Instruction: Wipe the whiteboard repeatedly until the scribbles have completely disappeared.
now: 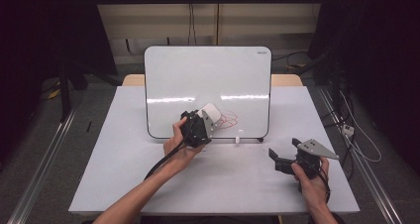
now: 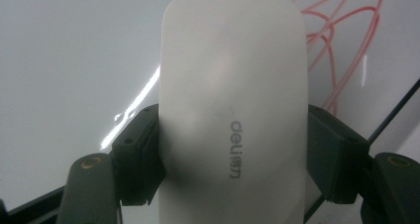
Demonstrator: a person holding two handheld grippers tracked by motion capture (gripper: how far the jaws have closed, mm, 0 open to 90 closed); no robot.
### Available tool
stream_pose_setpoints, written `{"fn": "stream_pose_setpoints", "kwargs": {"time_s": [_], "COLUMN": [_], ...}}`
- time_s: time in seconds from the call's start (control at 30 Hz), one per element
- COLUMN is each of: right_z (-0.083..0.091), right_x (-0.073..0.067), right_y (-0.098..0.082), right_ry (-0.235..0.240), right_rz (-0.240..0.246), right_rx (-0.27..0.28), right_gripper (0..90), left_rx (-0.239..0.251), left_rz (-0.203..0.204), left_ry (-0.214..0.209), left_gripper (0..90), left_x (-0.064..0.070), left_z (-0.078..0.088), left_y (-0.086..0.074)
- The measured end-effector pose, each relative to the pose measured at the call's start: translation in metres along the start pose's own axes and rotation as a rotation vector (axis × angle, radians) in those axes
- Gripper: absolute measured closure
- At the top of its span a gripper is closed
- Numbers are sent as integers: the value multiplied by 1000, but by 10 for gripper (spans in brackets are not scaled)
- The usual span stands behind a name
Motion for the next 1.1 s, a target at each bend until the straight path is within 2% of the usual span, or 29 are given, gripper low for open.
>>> {"fn": "stream_pose_setpoints", "kwargs": {"time_s": [0.23,0.4,0.57,0.7,0.83,1.1], "right_z": [0,1,1,2,2,1], "right_x": [-1,-1,0,0,0,0], "right_y": [0,0,0,0,0,-1], "right_ry": [4,9,6,7,6,5], "right_rz": [-3,3,-1,-1,-1,-3], "right_rx": [-1,-1,-2,0,0,-3], "right_gripper": [54,53,54,54,54,53], "left_rx": [11,3,-1,-4,-12,-17], "left_rz": [-42,-52,-45,-32,-20,45], "left_ry": [-43,-55,-67,-74,-63,-40], "left_gripper": [310,311,311,311,311,311], "left_x": [30,31,30,23,12,-24], "left_z": [-3,-4,-4,-2,0,3], "left_y": [10,12,12,9,4,-6]}}
Point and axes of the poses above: each handheld gripper's, and its own axes: z roughly backward along the jaws, y roughly out of its top, x roughly to its right, the point moved 10 cm from there along -z, roughly forward along the jaws, and after that the axes turned 7 degrees about -z, right-handed, at the moved point
